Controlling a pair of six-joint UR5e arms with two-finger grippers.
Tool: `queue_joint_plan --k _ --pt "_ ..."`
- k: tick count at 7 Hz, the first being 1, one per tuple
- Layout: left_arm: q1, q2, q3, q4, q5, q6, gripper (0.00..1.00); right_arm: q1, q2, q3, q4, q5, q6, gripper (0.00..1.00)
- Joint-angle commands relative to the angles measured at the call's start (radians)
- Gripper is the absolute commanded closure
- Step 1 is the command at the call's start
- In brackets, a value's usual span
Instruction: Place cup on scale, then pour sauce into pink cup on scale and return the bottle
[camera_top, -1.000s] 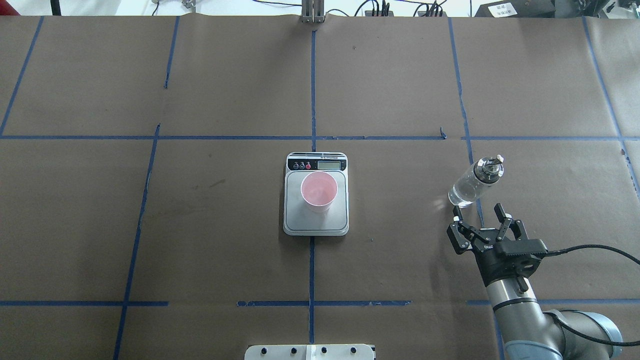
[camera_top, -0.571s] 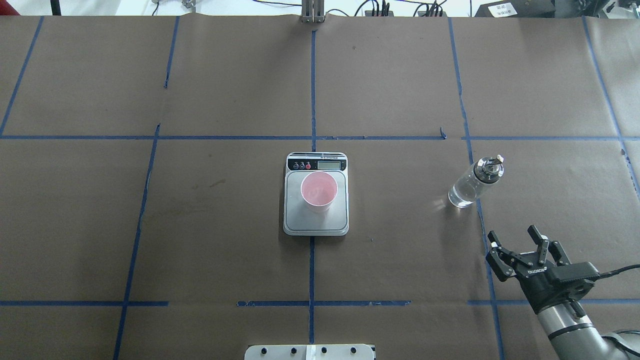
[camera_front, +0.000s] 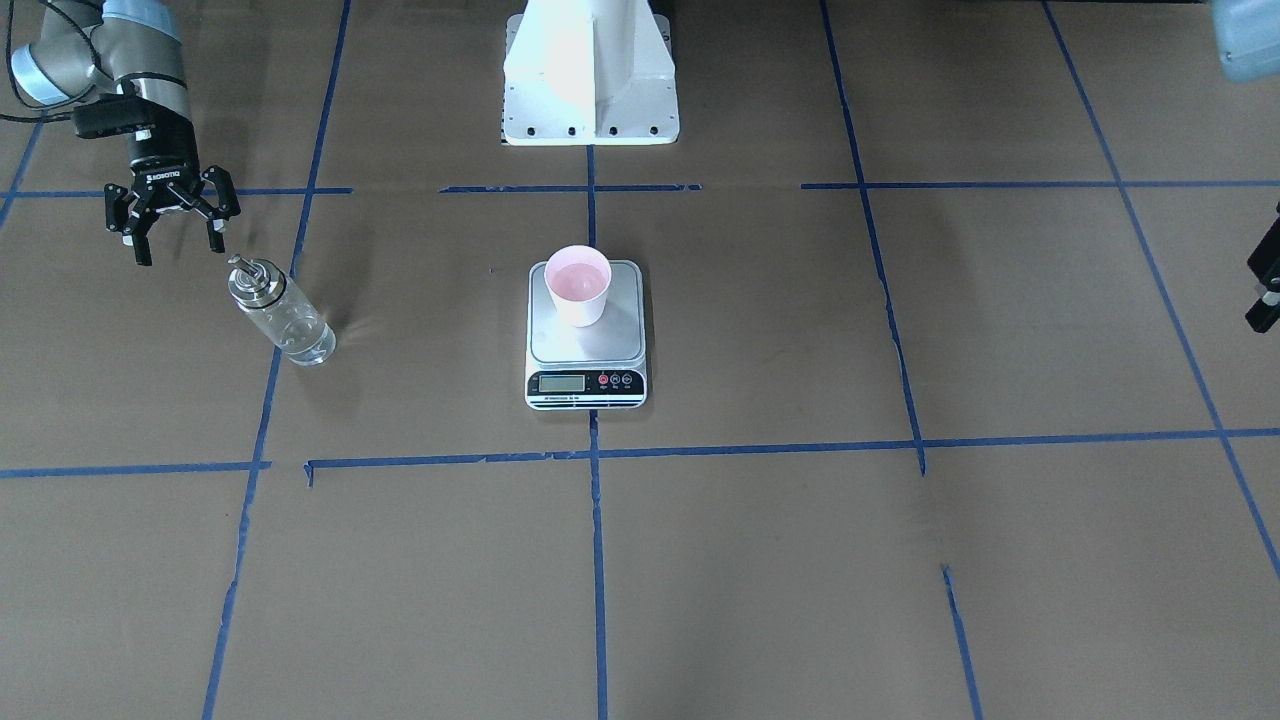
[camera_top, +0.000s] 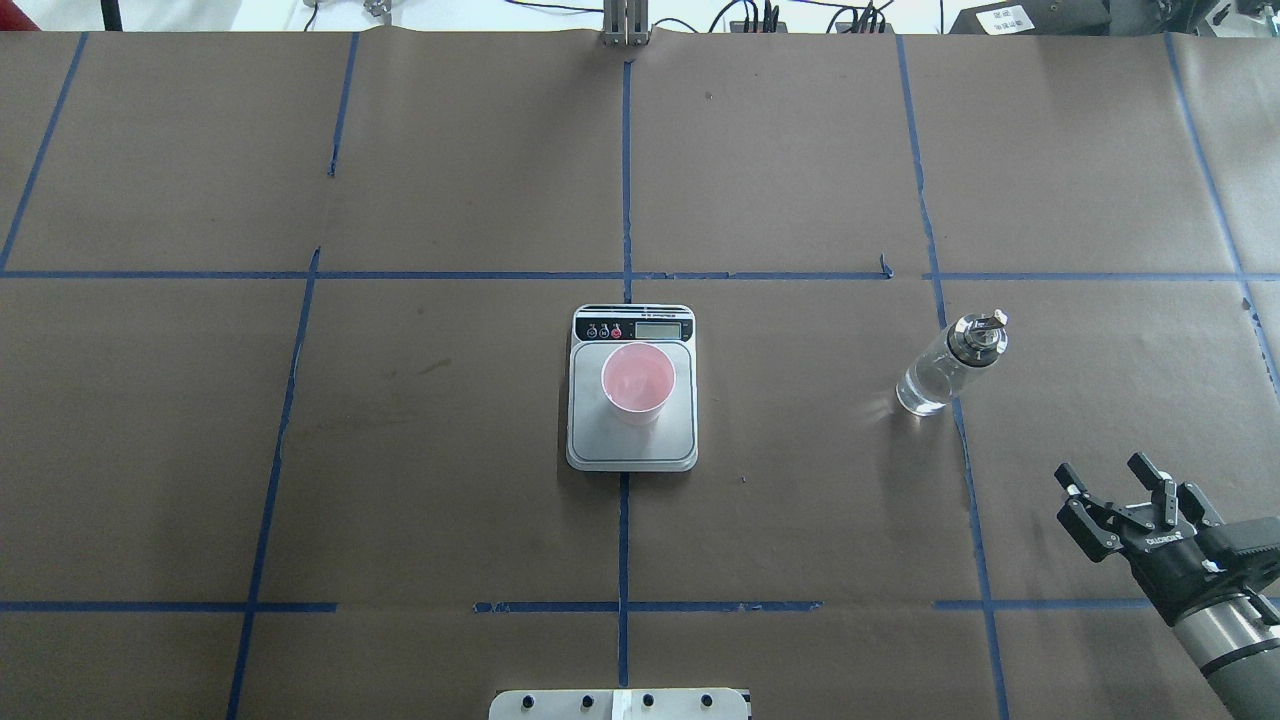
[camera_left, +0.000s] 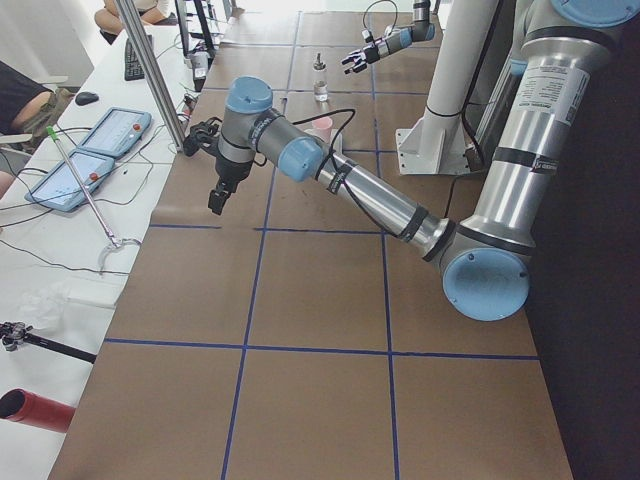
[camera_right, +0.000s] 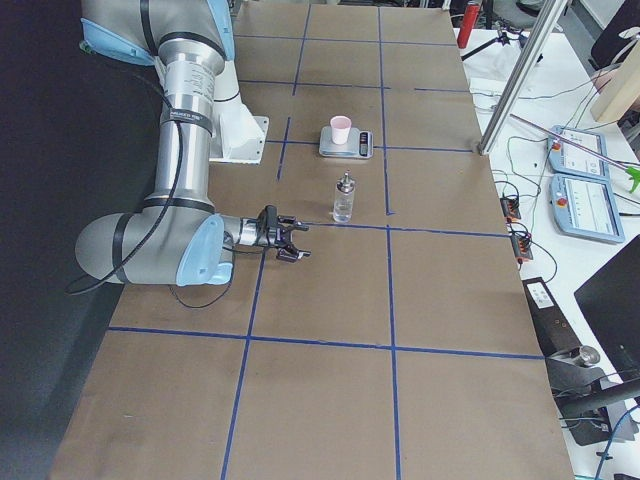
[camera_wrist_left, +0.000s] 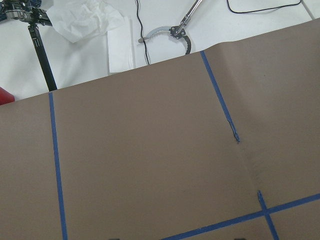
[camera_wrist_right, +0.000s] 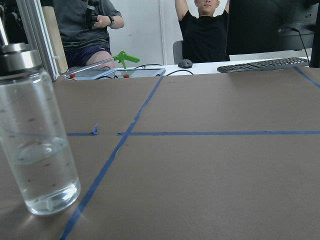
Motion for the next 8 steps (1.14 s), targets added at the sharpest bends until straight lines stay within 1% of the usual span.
queue_joint_plan --k 1,2,3,4,5,6,7,8 --pt "0.001 0.001 0.008 0.004 0.0 0.0 0.18 0.125 -0.009 -0.007 0.038 0.133 -0.016 0.0" --pt "0.002 0.001 0.008 0.006 -0.002 0.0 0.17 0.241 -0.005 -0.009 0.038 0.247 -0.073 0.0" --pt "0.003 0.0 0.011 0.016 -0.008 0.0 0.17 0.347 0.005 -0.014 0.039 0.4 -0.125 0.0" --pt "0.005 -0.002 0.017 0.017 -0.027 0.0 0.17 0.42 0.024 -0.021 0.039 0.491 -0.15 0.0" --pt "0.005 -0.007 0.01 0.018 -0.029 0.0 0.17 0.477 0.061 -0.055 0.035 0.525 -0.194 0.0" --pt "0.003 -0.01 0.01 0.02 -0.029 -0.002 0.17 0.591 0.137 -0.101 0.035 0.67 -0.24 0.0" --pt "0.005 -0.013 0.02 0.02 -0.028 0.0 0.17 0.711 0.197 -0.122 -0.009 0.813 -0.312 0.0" --pt "0.006 -0.013 0.023 0.02 -0.029 -0.002 0.17 0.786 0.259 -0.154 -0.023 0.896 -0.357 0.0"
